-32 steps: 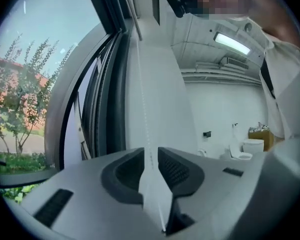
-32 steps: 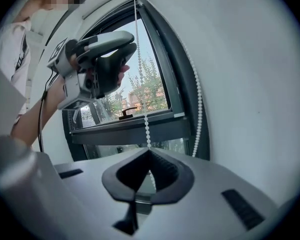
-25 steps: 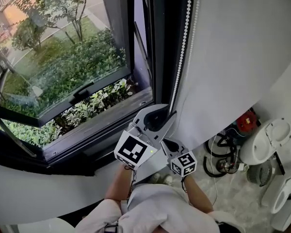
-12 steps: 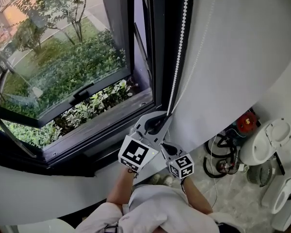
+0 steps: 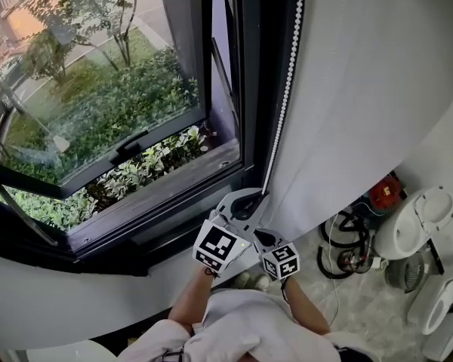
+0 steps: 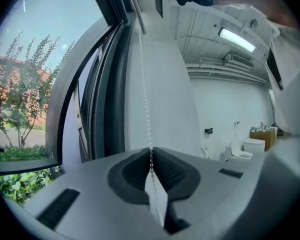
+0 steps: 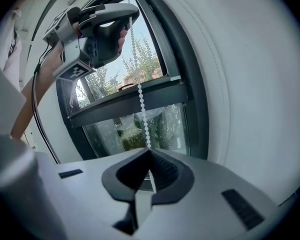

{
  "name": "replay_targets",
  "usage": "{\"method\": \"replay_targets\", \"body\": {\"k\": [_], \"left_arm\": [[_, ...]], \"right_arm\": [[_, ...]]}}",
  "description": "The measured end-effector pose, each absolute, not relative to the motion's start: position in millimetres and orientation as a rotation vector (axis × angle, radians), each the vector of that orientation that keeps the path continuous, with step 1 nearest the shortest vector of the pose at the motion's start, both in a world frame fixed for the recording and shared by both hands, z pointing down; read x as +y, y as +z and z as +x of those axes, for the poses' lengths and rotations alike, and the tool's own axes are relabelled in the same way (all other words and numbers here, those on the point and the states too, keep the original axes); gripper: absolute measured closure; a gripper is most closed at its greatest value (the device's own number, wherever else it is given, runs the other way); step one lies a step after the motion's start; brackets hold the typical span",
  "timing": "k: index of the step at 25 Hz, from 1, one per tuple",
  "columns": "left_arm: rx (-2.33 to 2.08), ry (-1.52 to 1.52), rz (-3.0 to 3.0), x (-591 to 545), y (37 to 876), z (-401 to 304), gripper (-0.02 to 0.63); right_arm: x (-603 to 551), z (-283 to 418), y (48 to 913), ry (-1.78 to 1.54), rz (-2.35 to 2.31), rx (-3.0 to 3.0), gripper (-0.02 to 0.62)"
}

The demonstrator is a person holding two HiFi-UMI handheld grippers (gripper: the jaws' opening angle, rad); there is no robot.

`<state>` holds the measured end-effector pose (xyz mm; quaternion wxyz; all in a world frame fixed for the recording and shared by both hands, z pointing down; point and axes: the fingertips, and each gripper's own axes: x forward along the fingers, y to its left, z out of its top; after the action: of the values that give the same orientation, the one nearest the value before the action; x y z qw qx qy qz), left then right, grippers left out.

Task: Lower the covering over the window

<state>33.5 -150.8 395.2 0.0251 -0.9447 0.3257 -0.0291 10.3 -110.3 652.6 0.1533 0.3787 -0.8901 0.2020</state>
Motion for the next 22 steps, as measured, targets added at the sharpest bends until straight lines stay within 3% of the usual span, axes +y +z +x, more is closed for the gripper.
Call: {"method": "replay_targets", "body": {"k": [22], "left_arm": [[1.018, -0.244, -3.027, -139, 472, 41, 0.583]], "right_arm": [[-91, 20, 727, 0.699, 1.019, -2.388, 0.598]]}}
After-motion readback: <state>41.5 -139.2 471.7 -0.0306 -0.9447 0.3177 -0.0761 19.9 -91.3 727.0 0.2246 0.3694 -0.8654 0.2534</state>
